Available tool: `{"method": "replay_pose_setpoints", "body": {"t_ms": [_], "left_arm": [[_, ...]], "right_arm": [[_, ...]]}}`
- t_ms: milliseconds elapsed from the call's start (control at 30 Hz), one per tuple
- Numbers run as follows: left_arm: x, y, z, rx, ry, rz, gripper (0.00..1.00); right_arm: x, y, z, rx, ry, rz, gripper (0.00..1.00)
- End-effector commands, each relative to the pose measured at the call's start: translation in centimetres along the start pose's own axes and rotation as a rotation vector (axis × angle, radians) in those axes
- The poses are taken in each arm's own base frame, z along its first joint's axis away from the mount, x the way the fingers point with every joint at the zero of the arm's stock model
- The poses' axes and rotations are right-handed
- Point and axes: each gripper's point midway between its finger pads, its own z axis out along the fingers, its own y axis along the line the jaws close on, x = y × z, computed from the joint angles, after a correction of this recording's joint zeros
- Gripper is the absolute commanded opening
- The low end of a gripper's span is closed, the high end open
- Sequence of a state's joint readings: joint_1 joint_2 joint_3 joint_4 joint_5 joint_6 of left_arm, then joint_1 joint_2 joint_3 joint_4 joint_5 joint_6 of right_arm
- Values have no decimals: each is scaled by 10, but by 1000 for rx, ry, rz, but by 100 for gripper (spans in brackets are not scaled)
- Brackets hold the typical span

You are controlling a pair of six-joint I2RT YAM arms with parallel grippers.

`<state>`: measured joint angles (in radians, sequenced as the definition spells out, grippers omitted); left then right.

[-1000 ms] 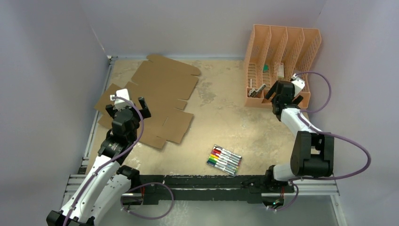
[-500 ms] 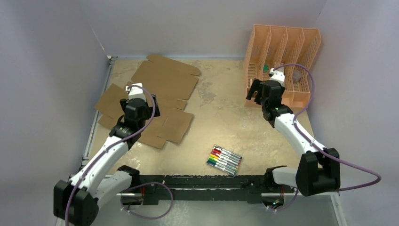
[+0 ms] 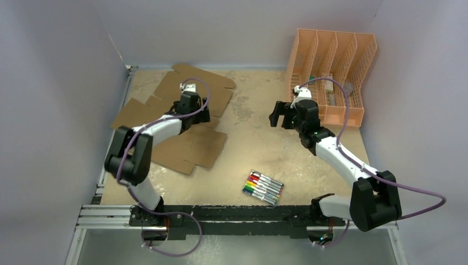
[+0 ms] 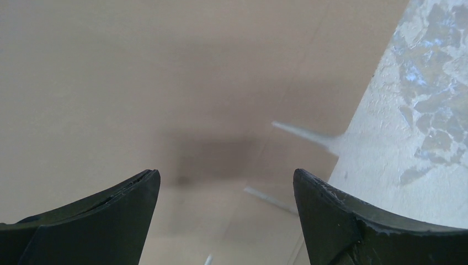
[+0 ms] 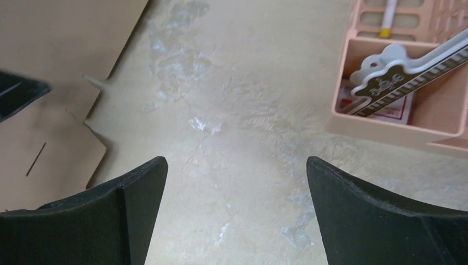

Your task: Fold the paper box

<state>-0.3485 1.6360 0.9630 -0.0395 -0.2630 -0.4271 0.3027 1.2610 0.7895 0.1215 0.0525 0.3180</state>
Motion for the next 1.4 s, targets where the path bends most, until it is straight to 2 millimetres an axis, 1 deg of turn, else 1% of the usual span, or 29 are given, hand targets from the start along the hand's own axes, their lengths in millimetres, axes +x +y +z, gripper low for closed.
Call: {"method": "replay_pose_setpoints", "body": {"t_ms": [0,100,167,267,333,400,433,500,533,600,667,733,767,900,933,1033,1133,1267,1367], "left_arm": [[-9,-39,36,122,65,61,89],[11,-52,49,180,157,91,87],[24,-67,49,257,199,104,87],[47,-85,48,324,262,142,86],[58,-100,45,371,289,162,85],[63,-114,40,409,297,184,85],[62,-121,37,418,292,193,85],[51,-130,30,428,273,189,85],[42,-132,25,427,254,176,85],[19,-129,11,402,192,157,85],[-3,-121,-4,367,129,143,85],[-15,-109,-16,335,106,140,85],[-21,-97,-19,294,96,129,85],[-10,-48,-34,114,145,79,85],[-4,-38,-37,77,153,59,85],[14,-15,-51,7,153,-18,85],[30,8,-59,-50,155,-118,86],[39,33,-62,-80,152,-238,86],[45,47,-59,-95,159,-291,86]], "right_arm": [[4,27,-5,-130,3,1,99],[10,34,-7,-153,25,-19,99],[14,36,-7,-162,36,-21,99],[19,37,-5,-167,48,-11,99],[21,41,-4,-183,56,-4,99],[23,44,0,-200,70,3,99],[25,47,1,-211,80,7,99],[28,53,5,-245,107,17,99],[31,57,6,-265,124,23,99],[37,66,8,-303,153,40,99],[45,73,9,-331,186,66,98],[56,78,9,-351,225,97,96],[62,81,8,-362,243,107,95],[79,92,7,-410,302,138,90],[83,94,8,-419,319,142,88],[92,99,15,-433,366,161,84],[99,104,25,-434,403,172,81],[100,114,40,-456,427,179,77],[107,123,49,-478,456,180,76]]}}
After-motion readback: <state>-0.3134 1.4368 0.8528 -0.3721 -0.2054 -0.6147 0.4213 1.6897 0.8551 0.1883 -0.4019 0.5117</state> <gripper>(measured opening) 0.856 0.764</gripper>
